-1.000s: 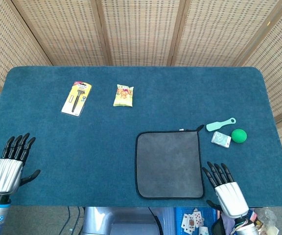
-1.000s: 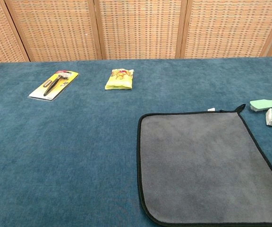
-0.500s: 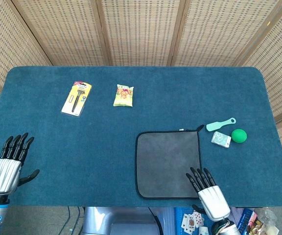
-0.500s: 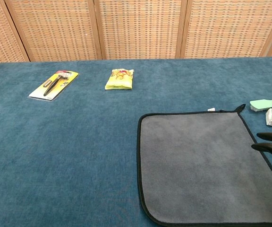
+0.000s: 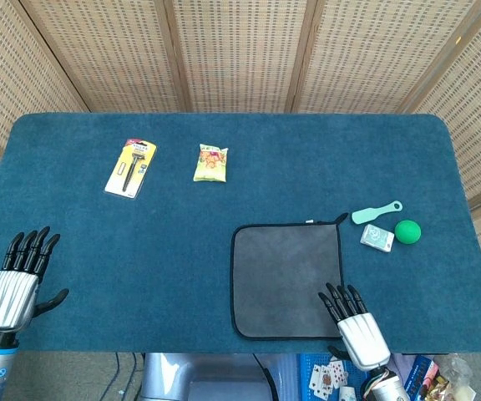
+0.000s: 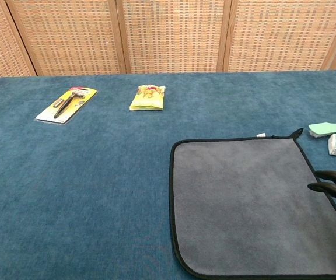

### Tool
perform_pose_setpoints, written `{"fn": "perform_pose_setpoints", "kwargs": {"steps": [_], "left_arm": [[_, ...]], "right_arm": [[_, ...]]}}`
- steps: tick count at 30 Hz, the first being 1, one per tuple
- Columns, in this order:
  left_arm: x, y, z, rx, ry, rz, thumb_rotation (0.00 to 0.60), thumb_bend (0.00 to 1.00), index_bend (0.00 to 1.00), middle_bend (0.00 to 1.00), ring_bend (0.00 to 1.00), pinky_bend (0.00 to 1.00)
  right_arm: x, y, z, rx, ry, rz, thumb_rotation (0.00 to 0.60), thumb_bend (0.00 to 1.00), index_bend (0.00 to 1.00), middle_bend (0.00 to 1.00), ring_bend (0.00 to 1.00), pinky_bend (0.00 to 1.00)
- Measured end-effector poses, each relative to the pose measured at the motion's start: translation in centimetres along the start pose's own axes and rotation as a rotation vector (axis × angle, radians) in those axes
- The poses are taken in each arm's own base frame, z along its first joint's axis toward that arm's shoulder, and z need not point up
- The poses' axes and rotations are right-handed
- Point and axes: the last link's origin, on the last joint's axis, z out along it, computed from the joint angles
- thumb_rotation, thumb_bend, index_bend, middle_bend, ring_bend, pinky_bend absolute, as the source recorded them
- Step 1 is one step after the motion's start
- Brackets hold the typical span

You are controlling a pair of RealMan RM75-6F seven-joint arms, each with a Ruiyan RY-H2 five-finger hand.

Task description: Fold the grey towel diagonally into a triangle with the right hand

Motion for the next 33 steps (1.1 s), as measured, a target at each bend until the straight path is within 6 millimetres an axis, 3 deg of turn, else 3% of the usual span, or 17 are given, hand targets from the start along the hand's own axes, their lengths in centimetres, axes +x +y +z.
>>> {"fn": "perform_pose_setpoints", "kwargs": {"steps": [33], "left_arm": [[0.0, 0.1, 0.0, -0.008, -0.005, -0.008, 0.6, 0.17, 0.0, 0.0, 0.0, 0.0]], "right_arm": [[-1.2, 1.5, 1.2, -0.062, -0.018, -0.017, 0.6, 0.03, 0.05, 0.0, 0.0, 0.0]]}}
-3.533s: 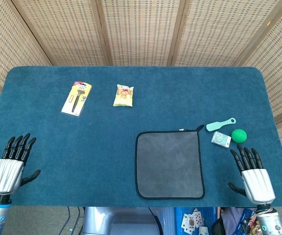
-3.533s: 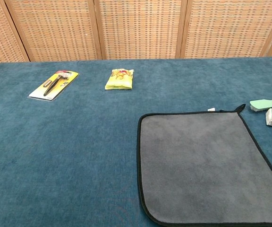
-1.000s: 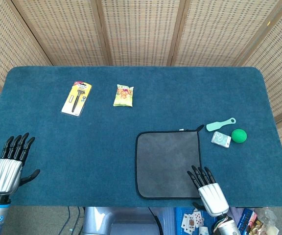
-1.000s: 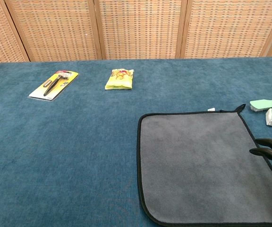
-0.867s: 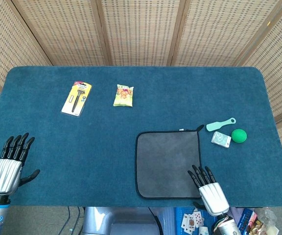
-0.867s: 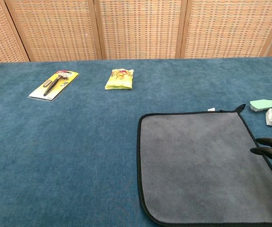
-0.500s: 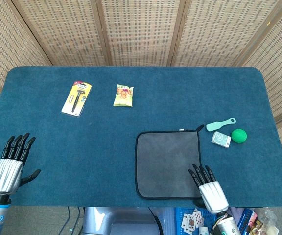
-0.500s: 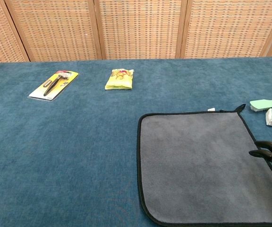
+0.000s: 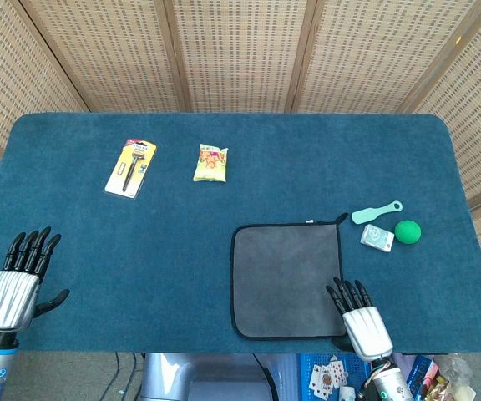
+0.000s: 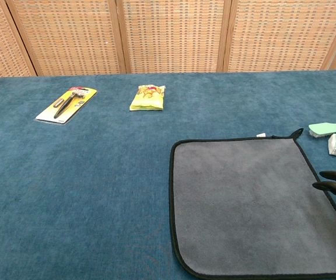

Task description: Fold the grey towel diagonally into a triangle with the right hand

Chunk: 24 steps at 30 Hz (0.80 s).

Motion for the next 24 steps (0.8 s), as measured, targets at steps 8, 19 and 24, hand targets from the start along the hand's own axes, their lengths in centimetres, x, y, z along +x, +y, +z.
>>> {"fn": "perform_pose_setpoints", "kwargs": {"steps": [8, 19, 24], "left_arm": [[0.01, 0.03, 0.03, -0.002, -0.001, -0.003, 0.6, 0.16, 0.0, 0.0, 0.0, 0.0], [-0.27, 0.5, 0.8, -0.025, -0.011, -0.005, 0.6, 0.16, 0.0, 0.0, 0.0, 0.0], [-0.1, 0.53, 0.56, -0.023, -0.003, -0.007, 0.6, 0.16, 0.0, 0.0, 0.0, 0.0]], "right_arm": [[-0.12, 0.02, 0.03, 0.001, -0.005, -0.013, 0.6, 0.03, 0.05, 0.0, 0.0, 0.0], [-0.51, 0.51, 0.04, -0.026, -0.025, -0.021, 0.6, 0.19, 0.05, 0.0, 0.0, 0.0], [-0.71, 0.28, 0.23, -0.01, -0.024, -0.023, 0.6, 0.43, 0.05, 0.0, 0.0, 0.0]]}}
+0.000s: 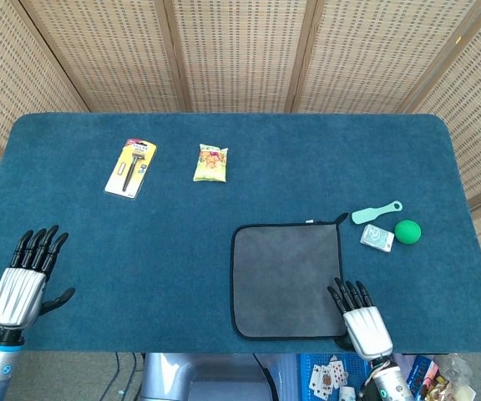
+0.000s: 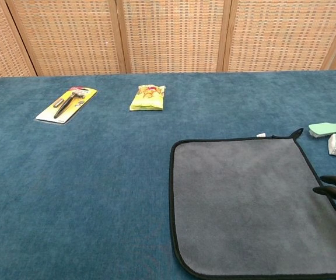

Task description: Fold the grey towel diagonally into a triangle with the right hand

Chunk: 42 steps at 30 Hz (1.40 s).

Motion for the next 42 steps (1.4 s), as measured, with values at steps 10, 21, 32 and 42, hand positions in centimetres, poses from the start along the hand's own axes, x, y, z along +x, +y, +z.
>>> {"fn": "perform_pose_setpoints", "kwargs": {"steps": [10, 21, 32, 42], "left_arm": [[0.12, -0.07, -0.1, 0.002, 0.004, -0.001, 0.6, 0.16, 0.0, 0.0, 0.0, 0.0], [0.06, -0.04, -0.08, 0.001, 0.001, -0.001, 0.6, 0.16, 0.0, 0.0, 0.0, 0.0], [0.09, -0.01, -0.11, 0.0, 0.003, -0.002, 0.6, 0.16, 0.0, 0.0, 0.0, 0.0], [0.1, 0.01, -0.11, -0.001, 0.003, -0.002, 0.6, 0.16, 0.0, 0.0, 0.0, 0.0]], "right_arm": [[0.01, 0.11, 0.15, 0.004, 0.011, 0.012, 0.6, 0.58, 0.05, 0.0, 0.0, 0.0], [0.31, 0.31, 0.13, -0.001, 0.036, 0.02, 0.6, 0.57, 0.28, 0.0, 0.0, 0.0], [0.28, 0.24, 0.13, 0.0, 0.052, 0.021, 0.6, 0.54, 0.5, 0.05, 0.0, 0.0], [0.32, 0.29, 0.23, -0.001, 0.066, 0.033, 0.6, 0.54, 0.6, 0.11, 0.0, 0.0]]}}
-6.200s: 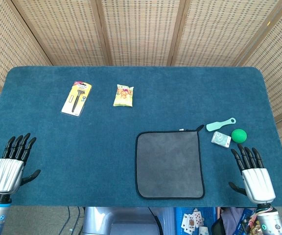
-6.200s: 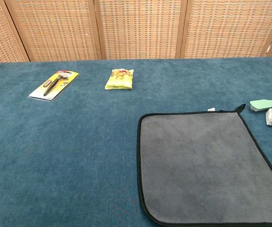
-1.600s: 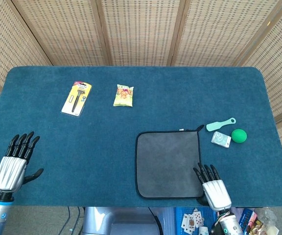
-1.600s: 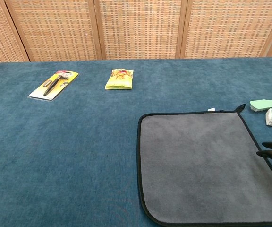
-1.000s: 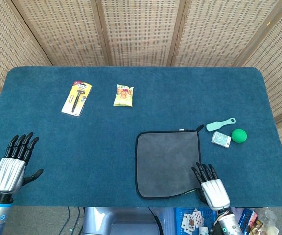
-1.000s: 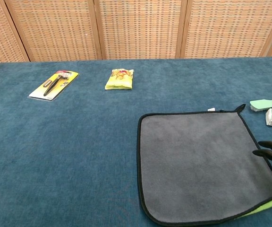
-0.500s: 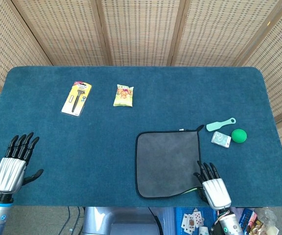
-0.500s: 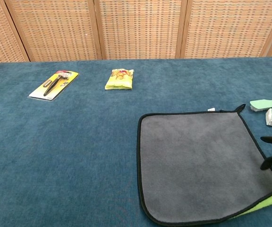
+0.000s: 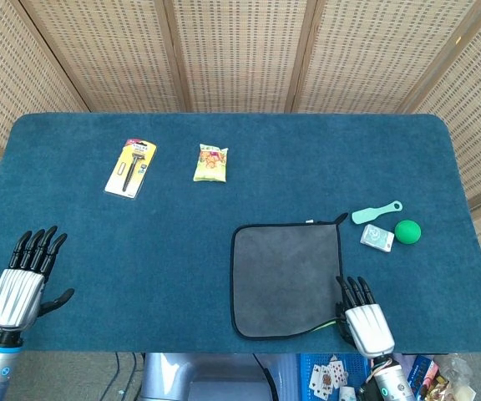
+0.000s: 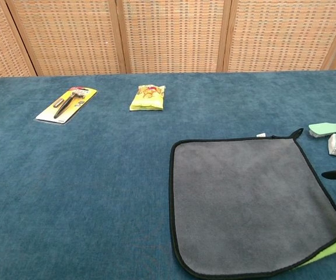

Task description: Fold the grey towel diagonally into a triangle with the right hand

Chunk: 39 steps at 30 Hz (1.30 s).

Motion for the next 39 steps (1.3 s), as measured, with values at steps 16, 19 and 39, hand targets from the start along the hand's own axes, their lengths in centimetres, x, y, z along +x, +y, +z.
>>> {"fn": "perform_pose_setpoints", "kwargs": {"steps": [16, 19, 39], "left_arm": [[0.2, -0.1, 0.0, 0.003, 0.006, -0.005, 0.6, 0.16, 0.0, 0.0, 0.0, 0.0], [0.2, -0.1, 0.0, 0.002, 0.007, -0.005, 0.6, 0.16, 0.0, 0.0, 0.0, 0.0], [0.4, 0.0, -0.1, -0.001, 0.015, -0.003, 0.6, 0.16, 0.0, 0.0, 0.0, 0.0]], "right_arm": [[0.5, -0.1, 0.5, 0.007, 0.022, 0.006, 0.6, 0.54, 0.63, 0.12, 0.0, 0.0], [0.8, -0.2, 1.0, 0.016, 0.029, -0.006, 0.6, 0.53, 0.63, 0.12, 0.0, 0.0], [2.8, -1.8, 6.7, 0.056, 0.055, -0.079, 0.6, 0.49, 0.64, 0.12, 0.0, 0.0]]}}
